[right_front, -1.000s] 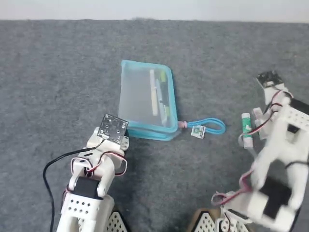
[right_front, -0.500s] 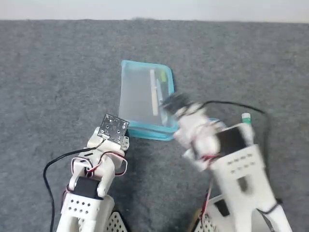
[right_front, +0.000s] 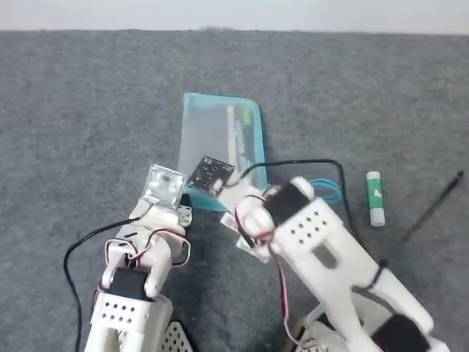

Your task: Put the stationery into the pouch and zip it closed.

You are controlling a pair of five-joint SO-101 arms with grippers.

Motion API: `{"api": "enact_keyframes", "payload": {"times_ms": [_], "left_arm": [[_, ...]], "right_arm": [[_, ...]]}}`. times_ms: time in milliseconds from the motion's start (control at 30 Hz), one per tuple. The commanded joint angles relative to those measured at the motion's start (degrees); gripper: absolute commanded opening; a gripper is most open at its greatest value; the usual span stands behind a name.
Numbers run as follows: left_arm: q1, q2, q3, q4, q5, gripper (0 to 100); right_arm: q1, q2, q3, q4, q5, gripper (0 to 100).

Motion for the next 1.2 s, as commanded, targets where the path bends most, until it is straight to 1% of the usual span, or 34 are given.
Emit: {"api": "enact_keyframes", "payload": {"times_ms": [0, 67, 200, 500, 633, 733, 800, 867, 900, 1000, 1067, 1167], "left_arm": [[0.79, 0.18, -1.54, -1.05, -0.53, 1], [0.79, 0.18, -1.54, -1.05, -0.53, 1], [1.05, 0.18, -1.54, -1.14, -0.53, 1], [0.62, 0.09, -1.89, -1.23, -0.53, 1], [0.62, 0.09, -1.80, -1.23, -0.53, 1], [0.62, 0.09, -1.71, -1.23, -0.53, 1], [0.62, 0.09, -1.71, -1.23, -0.53, 1], [0.70, 0.09, -1.80, -1.23, -0.44, 1], [0.70, 0.09, -1.89, -1.23, -0.09, 1], [-0.62, 0.09, -4.09, -1.05, 4.13, 1], [-2.64, 0.09, -5.76, -1.14, 5.89, 1], [-3.43, 0.09, -6.81, -0.70, 7.21, 1]], "right_arm": [[5.76, 2.95, -7.21, 2.42, -2.29, 0.7], [11.74, 1.80, -7.30, 3.74, -1.23, 0.7], [24.48, -1.89, -4.84, 5.41, 7.65, 0.7], [47.43, -8.22, 2.02, 3.56, 23.47, 0.7], [54.90, -8.22, 2.02, 3.47, 27.69, 0.7], [57.71, -8.22, 2.11, 3.47, 29.10, 0.7], [57.19, -8.48, 2.11, 3.65, 26.90, 0.7], [53.32, -8.92, 2.11, 3.91, 21.98, 0.7], [50.42, -8.92, 2.11, 3.91, 19.16, 0.7], [39.43, -8.92, 2.11, 2.59, 9.05, 0.7], [31.60, -8.84, 2.11, -0.04, 2.37, 0.7], [21.05, -8.22, 2.11, -5.76, -4.22, 0.7]]}}
